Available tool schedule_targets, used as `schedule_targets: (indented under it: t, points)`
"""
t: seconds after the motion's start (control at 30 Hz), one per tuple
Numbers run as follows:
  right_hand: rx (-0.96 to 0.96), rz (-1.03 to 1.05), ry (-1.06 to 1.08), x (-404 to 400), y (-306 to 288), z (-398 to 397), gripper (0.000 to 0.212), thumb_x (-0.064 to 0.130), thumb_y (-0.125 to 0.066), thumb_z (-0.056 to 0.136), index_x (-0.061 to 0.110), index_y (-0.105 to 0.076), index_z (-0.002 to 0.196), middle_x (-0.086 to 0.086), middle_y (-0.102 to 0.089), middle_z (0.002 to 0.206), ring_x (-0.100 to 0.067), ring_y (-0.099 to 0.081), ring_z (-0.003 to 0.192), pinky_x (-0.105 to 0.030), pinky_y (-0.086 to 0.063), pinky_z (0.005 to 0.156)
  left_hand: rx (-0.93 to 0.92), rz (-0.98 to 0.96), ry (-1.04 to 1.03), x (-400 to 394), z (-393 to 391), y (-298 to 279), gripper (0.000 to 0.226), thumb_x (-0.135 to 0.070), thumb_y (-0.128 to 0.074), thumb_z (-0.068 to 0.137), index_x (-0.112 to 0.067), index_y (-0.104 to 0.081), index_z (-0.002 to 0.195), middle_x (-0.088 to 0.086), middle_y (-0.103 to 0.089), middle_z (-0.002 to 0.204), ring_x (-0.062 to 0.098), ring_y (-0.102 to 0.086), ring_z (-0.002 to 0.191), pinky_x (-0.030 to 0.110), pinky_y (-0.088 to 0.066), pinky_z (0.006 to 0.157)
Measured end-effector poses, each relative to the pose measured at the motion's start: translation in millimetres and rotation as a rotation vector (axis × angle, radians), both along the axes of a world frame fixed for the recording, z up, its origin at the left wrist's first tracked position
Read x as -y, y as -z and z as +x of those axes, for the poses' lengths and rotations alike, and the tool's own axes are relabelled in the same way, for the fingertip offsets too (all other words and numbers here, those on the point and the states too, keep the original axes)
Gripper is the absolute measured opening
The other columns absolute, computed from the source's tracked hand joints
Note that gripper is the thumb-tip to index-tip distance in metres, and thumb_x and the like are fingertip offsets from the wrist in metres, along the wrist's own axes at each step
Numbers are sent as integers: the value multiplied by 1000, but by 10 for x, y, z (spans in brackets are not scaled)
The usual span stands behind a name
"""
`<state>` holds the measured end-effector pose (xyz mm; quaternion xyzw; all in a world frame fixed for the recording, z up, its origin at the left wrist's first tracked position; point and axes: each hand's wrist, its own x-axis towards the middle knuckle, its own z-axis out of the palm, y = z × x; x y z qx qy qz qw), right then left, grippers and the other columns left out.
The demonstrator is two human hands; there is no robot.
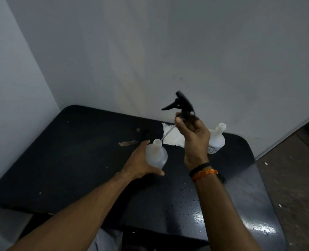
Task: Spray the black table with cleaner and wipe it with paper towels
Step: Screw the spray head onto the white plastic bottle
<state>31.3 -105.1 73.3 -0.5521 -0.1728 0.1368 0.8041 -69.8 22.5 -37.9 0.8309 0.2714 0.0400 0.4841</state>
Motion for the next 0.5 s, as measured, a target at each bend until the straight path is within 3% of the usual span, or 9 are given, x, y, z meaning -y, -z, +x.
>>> schedule_targets:
  t: [0.2, 0.3, 0.4, 0.5]
  points:
    - [51, -206, -180, -55, 194, -22, 33, 4, -80, 80, 4, -72, 112, -7, -79, 102, -16, -75, 99, -17, -56, 77, -28, 11, -31, -17, 6, 68, 106, -54, -93, 36, -42, -38, 126, -17, -53, 118, 9, -55, 110, 28, -49, 86]
    - [50, -292, -211, -66, 249, -7, 36, 6, -82, 79, 2, -71, 113, -9, -78, 104, -18, -75, 100, -24, -57, 81, -36, 31, -33, -15, 17, 38, 104, -54, -92, 36, -43, -39, 125, -16, -54, 117, 8, -54, 109, 28, -49, 86]
    - [22, -282, -203, -40, 225, -5, 35, 4, -79, 80, 0, -71, 114, -10, -78, 105, -15, -75, 98, -20, -57, 78, 41, 3, -24, -18, 3, -18, 100, -50, -93, 38, -41, -43, 124, -15, -56, 117, 7, -55, 109, 31, -52, 89]
    - [8, -234, -169, 7, 119, 25, 31, 3, -77, 83, -2, -71, 114, -12, -78, 105, -14, -75, 96, -18, -57, 77, 124, -52, -24, -5, -7, -157, 93, -43, -96, 42, -42, -45, 121, -18, -56, 116, 4, -54, 108, 24, -48, 81]
